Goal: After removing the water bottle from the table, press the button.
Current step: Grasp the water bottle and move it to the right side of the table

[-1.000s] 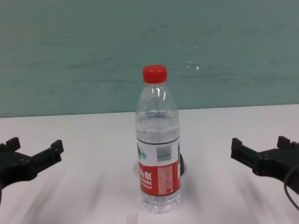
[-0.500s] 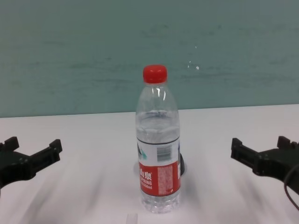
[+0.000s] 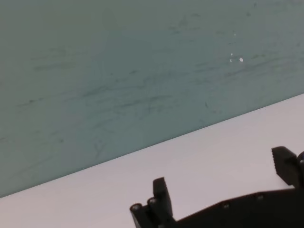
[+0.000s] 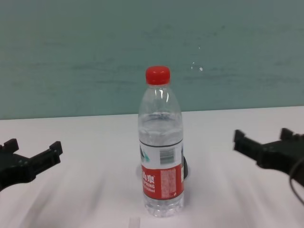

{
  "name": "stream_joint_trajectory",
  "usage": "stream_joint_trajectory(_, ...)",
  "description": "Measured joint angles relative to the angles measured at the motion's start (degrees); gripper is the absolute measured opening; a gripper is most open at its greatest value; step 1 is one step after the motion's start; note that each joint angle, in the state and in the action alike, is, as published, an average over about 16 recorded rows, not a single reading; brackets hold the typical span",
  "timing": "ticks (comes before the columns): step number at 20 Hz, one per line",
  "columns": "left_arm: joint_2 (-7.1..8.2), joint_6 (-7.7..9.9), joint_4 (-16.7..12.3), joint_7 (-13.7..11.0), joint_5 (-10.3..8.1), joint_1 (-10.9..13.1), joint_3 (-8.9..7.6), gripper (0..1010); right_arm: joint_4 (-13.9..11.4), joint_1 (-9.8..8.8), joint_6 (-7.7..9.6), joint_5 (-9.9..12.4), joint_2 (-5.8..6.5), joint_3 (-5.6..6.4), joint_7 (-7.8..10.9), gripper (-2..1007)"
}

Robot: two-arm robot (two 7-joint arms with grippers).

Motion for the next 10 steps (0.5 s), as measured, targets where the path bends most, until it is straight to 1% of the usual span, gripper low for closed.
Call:
stream_joint_trajectory(6, 0.0, 0.0, 0.0, 0.0, -0.01, 0.0, -0.01, 1003, -2.0, -1.68, 1.23, -0.3, -0.6, -0.79, 2.72, 1002)
stream_joint_trajectory(10, 0.0, 0.0, 0.0, 0.0, -0.01, 0.0, -0.01, 1003, -3.4, -2.92, 2.33, -0.6, -0.77, -1.4, 4.56, 1002)
